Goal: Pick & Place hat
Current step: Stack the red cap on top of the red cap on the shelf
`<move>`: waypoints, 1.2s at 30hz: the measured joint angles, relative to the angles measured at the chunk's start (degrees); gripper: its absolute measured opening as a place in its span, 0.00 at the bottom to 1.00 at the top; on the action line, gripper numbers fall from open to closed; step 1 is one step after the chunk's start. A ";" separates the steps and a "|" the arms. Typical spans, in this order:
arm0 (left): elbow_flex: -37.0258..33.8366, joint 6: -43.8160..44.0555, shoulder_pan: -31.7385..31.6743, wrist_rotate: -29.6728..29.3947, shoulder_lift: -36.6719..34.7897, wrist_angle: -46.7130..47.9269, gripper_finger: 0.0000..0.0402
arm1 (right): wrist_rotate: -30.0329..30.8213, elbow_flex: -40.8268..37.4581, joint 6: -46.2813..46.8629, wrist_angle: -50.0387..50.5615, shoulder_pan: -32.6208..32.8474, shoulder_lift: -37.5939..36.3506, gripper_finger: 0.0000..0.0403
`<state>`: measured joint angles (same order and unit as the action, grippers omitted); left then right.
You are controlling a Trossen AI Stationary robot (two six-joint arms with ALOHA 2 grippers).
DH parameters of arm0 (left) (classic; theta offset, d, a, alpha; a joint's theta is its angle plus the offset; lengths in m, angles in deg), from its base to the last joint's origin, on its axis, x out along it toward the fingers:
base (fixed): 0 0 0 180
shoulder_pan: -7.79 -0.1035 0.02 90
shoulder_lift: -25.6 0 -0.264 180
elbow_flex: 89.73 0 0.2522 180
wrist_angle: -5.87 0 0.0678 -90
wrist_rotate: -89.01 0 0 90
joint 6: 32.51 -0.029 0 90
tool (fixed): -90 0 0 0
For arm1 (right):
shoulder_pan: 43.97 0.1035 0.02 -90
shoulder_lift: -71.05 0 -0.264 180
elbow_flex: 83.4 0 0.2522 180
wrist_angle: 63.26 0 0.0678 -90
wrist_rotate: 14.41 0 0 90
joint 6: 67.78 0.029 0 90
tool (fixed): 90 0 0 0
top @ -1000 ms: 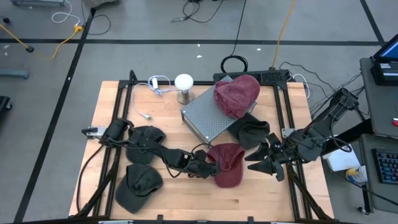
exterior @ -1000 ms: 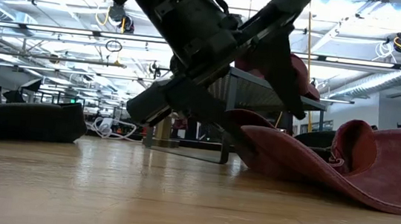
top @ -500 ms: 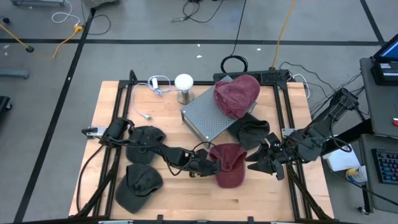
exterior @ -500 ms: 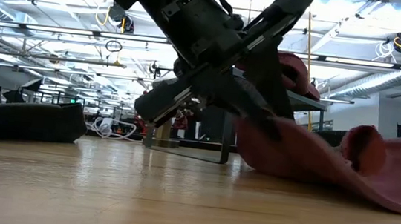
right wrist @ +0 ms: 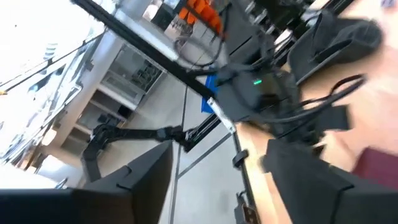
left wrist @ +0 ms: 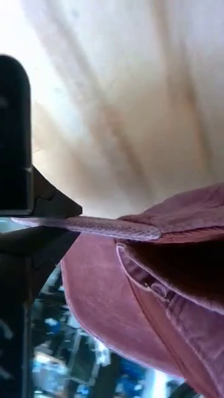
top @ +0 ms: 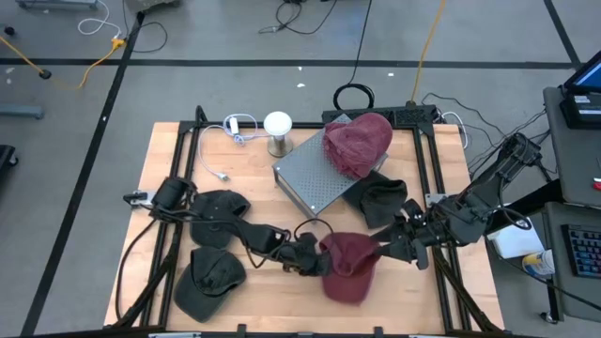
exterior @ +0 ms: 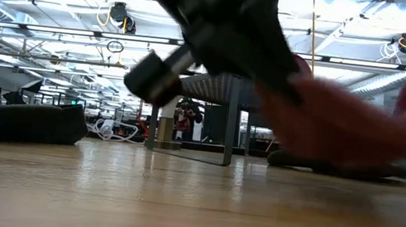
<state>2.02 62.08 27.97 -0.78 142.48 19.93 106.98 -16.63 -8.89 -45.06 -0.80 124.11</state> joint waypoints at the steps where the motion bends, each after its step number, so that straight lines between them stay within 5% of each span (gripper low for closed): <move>1: 0.00 -1.53 0.34 0.06 -0.73 0.53 0.02 | 0.33 0.00 -0.26 -0.10 0.00 0.00 0.67; 9: 0.01 -14.85 1.85 -2.05 -8.14 12.05 0.02 | -1.51 0.00 -8.94 -9.60 -0.02 0.02 0.87; 21: 0.02 -32.68 3.97 -12.98 -25.72 32.06 0.02 | 0.83 0.00 -13.62 -13.19 -0.40 0.04 0.87; 27: 0.00 -37.50 4.59 -23.61 -34.21 43.63 0.02 | 8.73 0.00 -20.17 -12.80 -0.37 0.09 0.87; 36: 0.00 -44.75 4.48 -41.20 -43.32 48.00 0.02 | 22.78 0.00 -31.03 -12.88 -0.42 0.71 0.87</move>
<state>2.02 17.33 32.46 -41.98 99.16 67.92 129.76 -16.63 -39.93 -57.94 -1.21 124.81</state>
